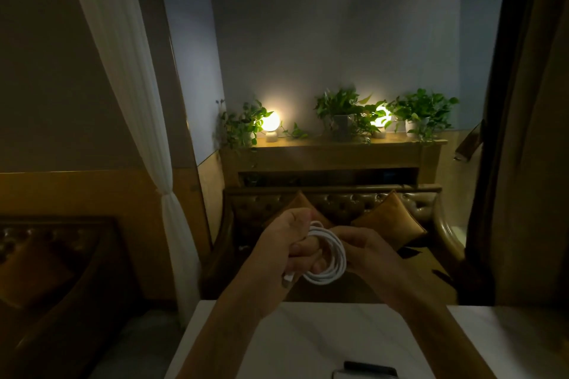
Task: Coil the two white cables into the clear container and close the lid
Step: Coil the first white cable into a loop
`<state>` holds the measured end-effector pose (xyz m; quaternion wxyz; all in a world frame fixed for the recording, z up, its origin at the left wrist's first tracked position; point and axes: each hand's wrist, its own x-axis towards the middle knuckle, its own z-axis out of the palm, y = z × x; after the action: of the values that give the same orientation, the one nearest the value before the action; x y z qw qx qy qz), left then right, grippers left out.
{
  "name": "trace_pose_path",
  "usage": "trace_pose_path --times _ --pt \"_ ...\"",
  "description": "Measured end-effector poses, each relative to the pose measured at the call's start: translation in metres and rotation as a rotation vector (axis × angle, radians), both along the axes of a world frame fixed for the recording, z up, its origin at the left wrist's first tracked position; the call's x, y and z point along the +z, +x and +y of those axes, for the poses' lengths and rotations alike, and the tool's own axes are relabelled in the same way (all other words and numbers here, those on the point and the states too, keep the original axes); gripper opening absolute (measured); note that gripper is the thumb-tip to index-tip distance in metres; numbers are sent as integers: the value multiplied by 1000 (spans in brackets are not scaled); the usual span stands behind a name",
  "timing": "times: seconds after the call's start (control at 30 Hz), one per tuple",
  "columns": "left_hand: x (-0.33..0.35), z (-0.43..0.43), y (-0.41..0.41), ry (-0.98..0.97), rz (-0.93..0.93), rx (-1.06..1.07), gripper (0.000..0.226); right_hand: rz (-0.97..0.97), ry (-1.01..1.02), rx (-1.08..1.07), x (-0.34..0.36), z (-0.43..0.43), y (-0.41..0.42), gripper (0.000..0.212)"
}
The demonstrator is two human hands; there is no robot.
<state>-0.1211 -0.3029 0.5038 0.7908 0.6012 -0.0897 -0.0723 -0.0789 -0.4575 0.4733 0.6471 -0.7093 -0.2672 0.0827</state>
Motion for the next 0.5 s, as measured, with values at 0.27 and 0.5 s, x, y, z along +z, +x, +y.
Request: trace_pose_path --times 0.27,0.5 --pt "-6 3 2 99 7 24 29 300 155 55 -8 7 2 25" --pt "-14 -3 5 261 -96 339 32 352 92 -18 -11 13 -4 34"
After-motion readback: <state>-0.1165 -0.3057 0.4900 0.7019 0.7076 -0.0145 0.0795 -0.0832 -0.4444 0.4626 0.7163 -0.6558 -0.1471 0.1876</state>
